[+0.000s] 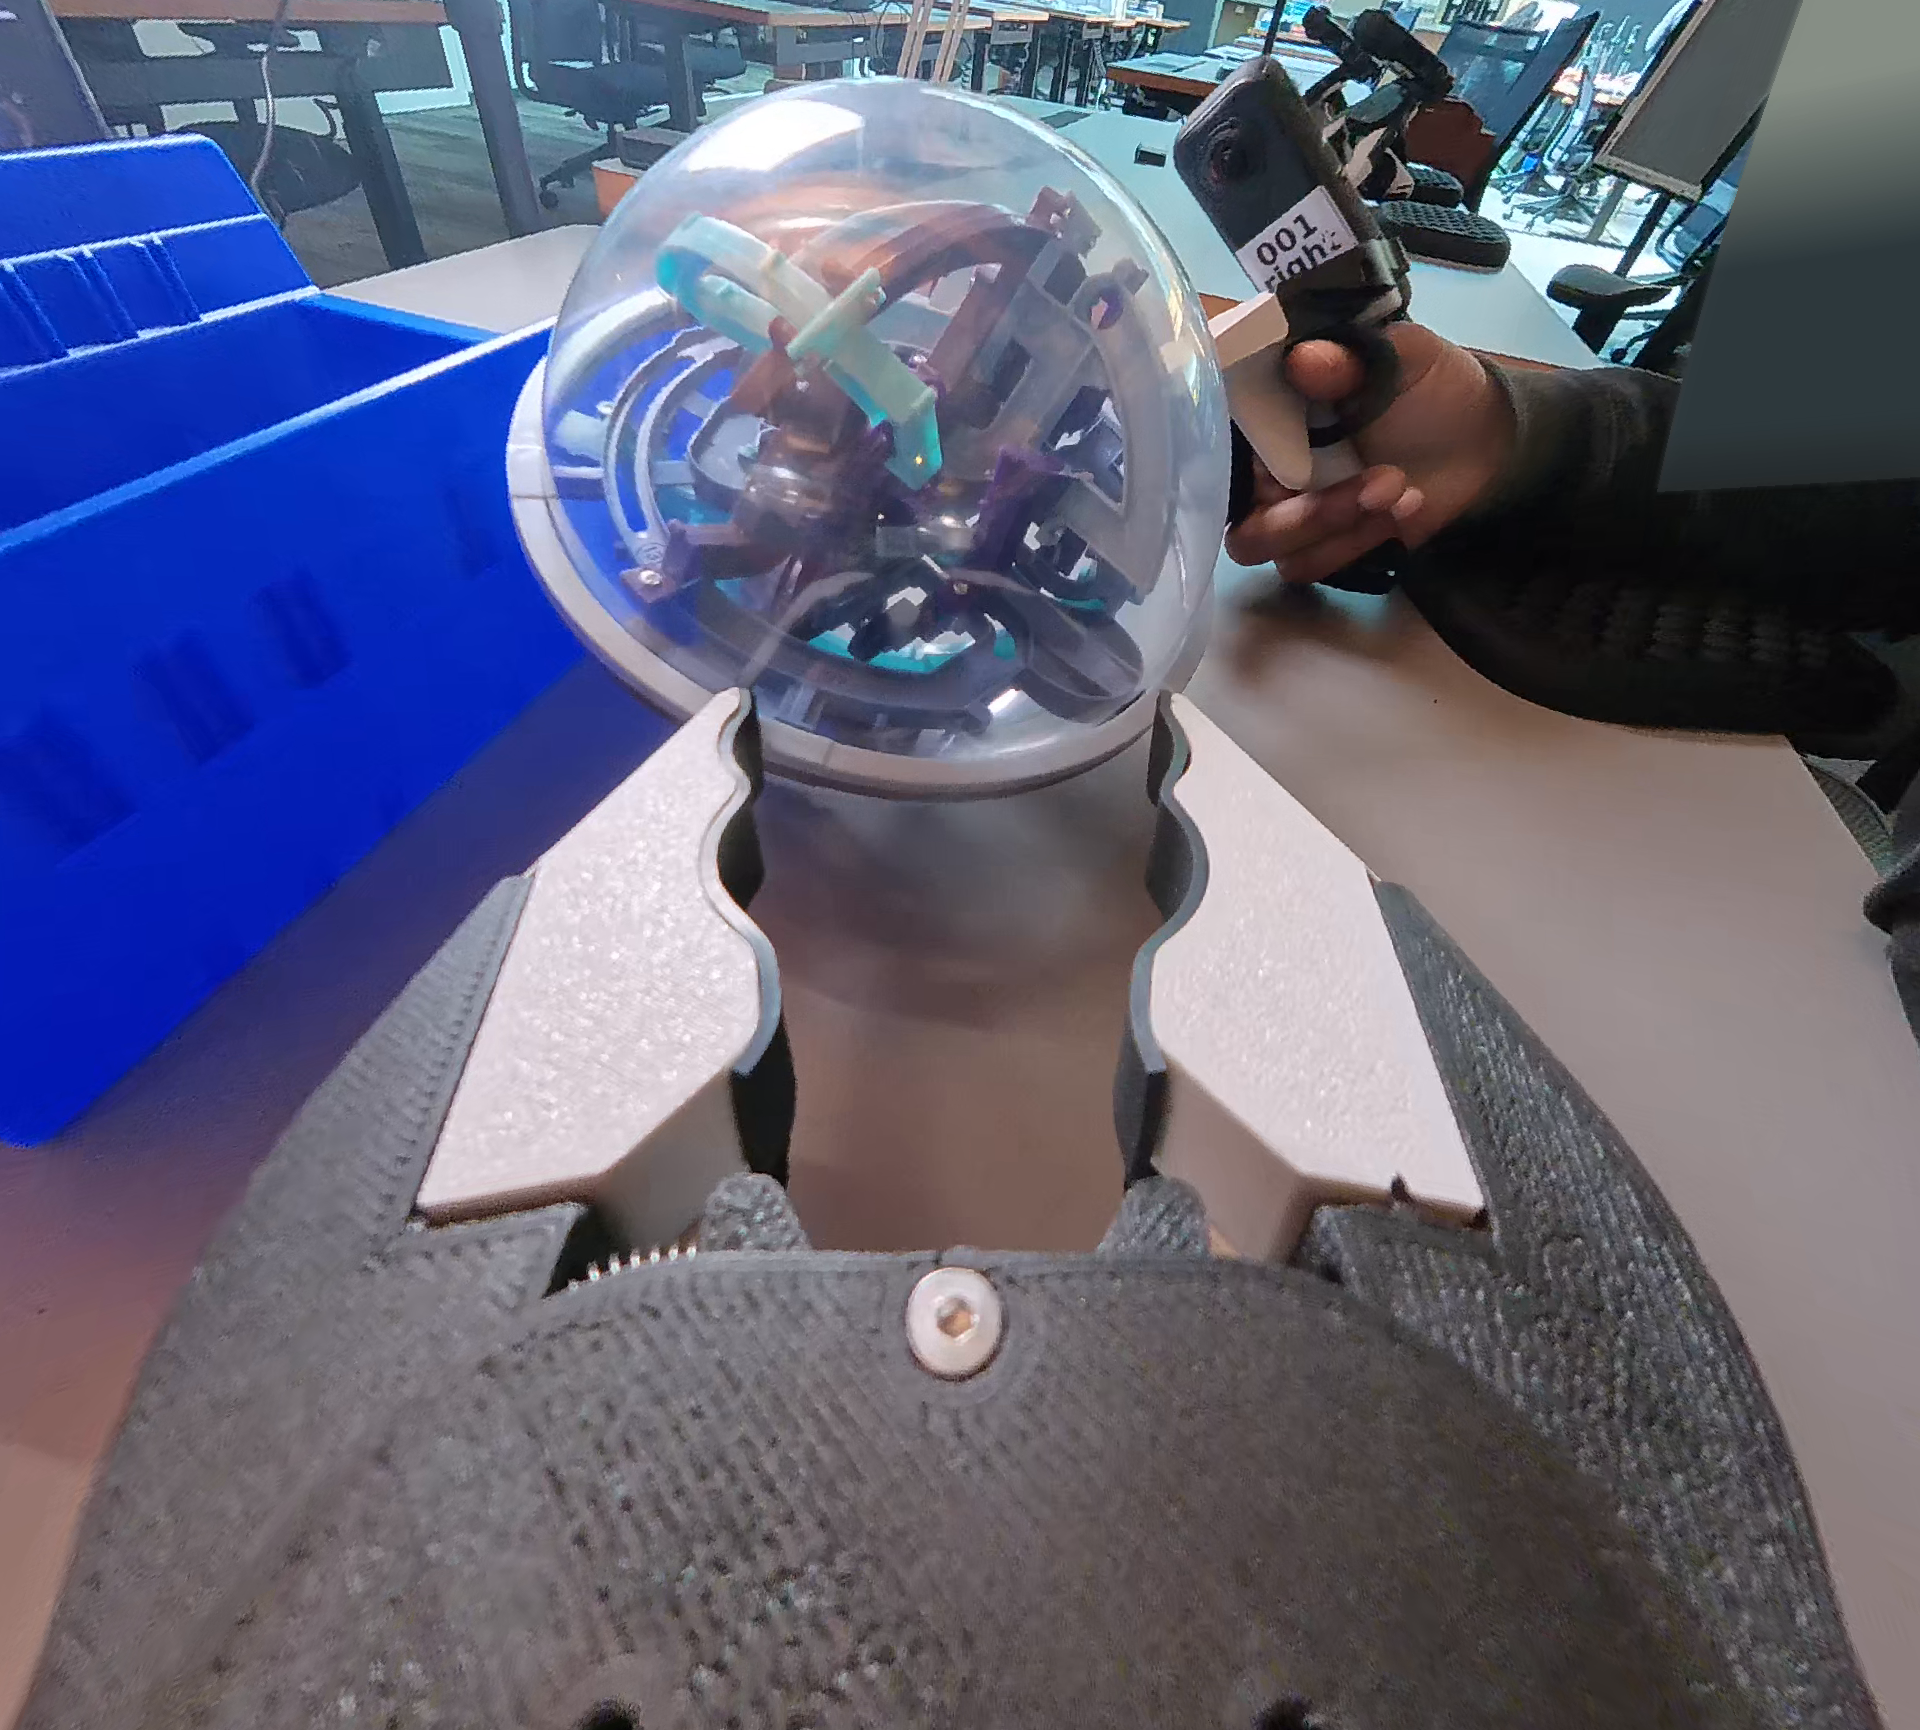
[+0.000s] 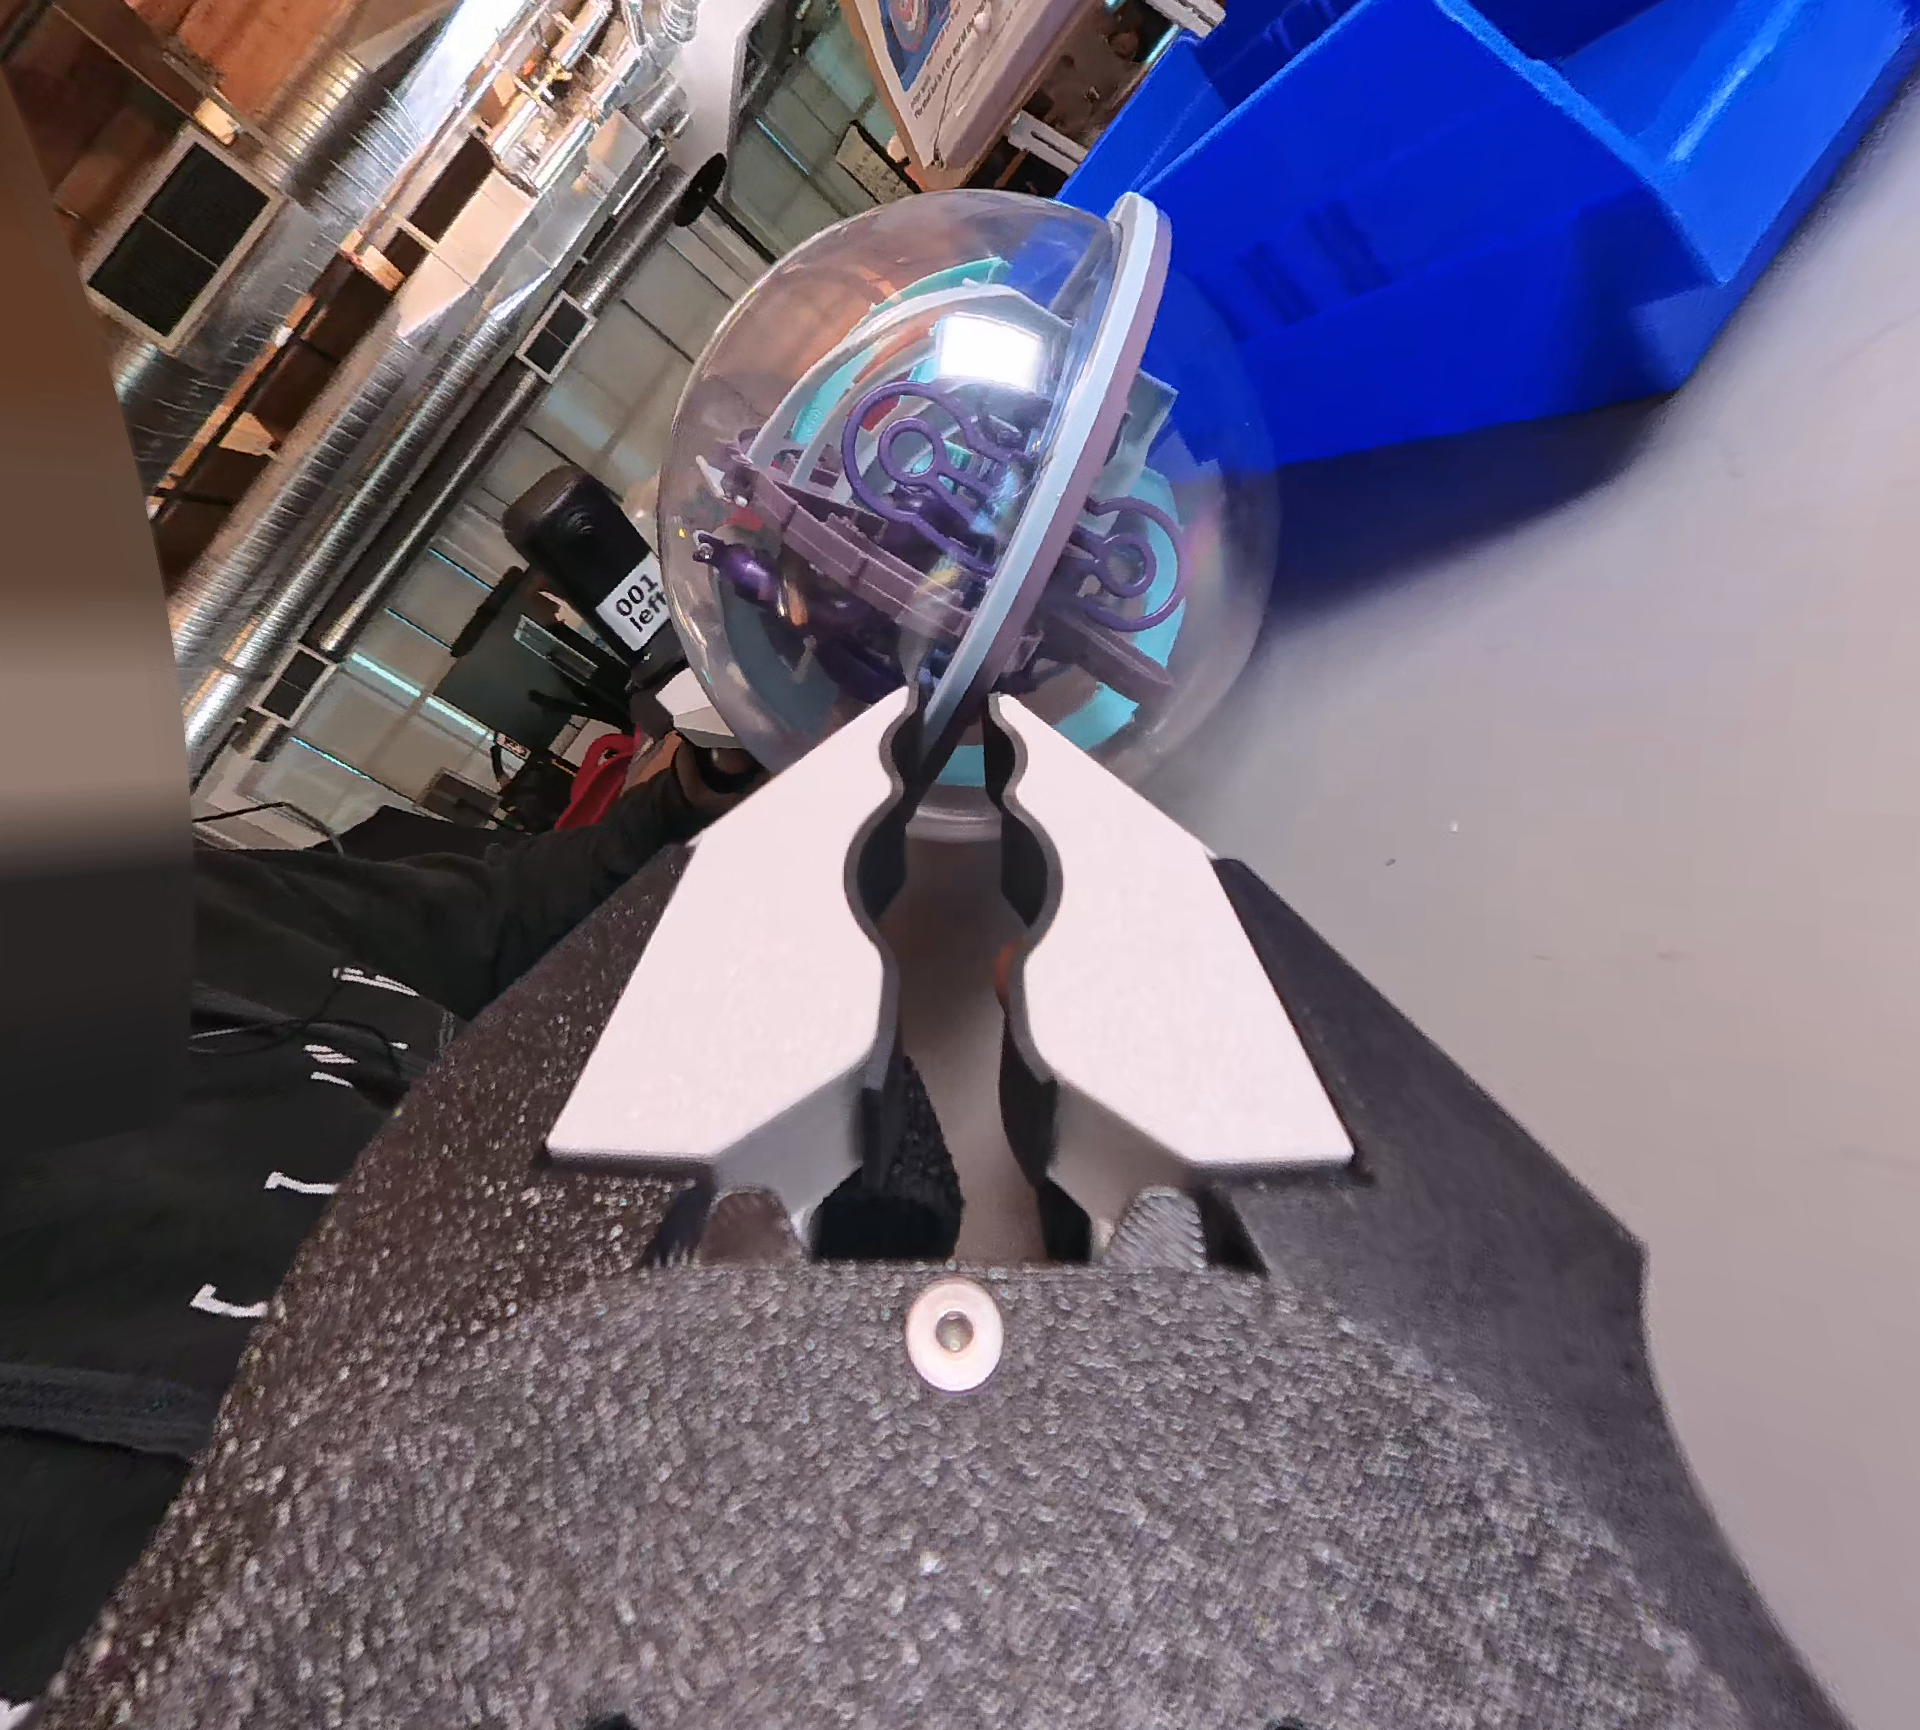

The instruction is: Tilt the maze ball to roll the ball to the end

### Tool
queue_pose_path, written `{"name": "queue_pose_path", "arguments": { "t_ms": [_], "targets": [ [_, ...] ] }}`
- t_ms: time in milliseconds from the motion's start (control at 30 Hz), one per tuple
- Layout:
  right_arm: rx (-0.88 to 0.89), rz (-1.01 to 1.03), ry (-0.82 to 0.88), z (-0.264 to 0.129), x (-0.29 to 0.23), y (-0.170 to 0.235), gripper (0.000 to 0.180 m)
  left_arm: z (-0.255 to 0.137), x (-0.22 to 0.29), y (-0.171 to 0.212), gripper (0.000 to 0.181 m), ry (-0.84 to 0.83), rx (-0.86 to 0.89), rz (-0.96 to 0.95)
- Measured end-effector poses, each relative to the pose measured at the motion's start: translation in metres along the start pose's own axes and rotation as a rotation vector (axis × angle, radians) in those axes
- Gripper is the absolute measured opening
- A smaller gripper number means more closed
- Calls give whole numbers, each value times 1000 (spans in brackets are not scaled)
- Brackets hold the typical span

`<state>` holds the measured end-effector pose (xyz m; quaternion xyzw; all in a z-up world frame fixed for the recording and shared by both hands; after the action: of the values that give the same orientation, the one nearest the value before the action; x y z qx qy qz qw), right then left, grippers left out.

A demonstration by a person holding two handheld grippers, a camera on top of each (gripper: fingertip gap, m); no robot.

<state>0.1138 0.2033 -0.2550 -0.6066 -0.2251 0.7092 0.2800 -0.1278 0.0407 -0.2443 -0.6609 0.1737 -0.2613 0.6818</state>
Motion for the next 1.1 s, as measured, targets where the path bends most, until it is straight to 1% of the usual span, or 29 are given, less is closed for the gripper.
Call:
{"name": "queue_pose_path", "arguments": {
  "t_ms": [367,600,833,1033,1100],
  "targets": [
    [44,51,44,-4,7,-5,8,1,6,-1,71,28,-2,9],
    [119,54,117,-12,15,-15,23,4,16,3,71,109,-31,-1],
    [124,55,131,-16,17,-18,26,6,26,5,69,180,-52,13],
    [106,56,126,-15,18,-17,26,1,22,0,68,163,-21,18],
    [105,62,123,-15,18,-17,26,-1,18,-3,68,130,7,34]
  ]
}}
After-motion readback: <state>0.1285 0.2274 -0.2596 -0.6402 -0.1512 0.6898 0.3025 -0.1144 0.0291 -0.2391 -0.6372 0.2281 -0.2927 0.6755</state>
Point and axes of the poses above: each gripper's, where its closed fingertips meet, z out along the fingers, y out of its underside, x = y × z across the jaws, the point moved 9 cm from there along -z, back along the fingers, and after that the axes turned 15 degrees about x, right-handed, at the moved point
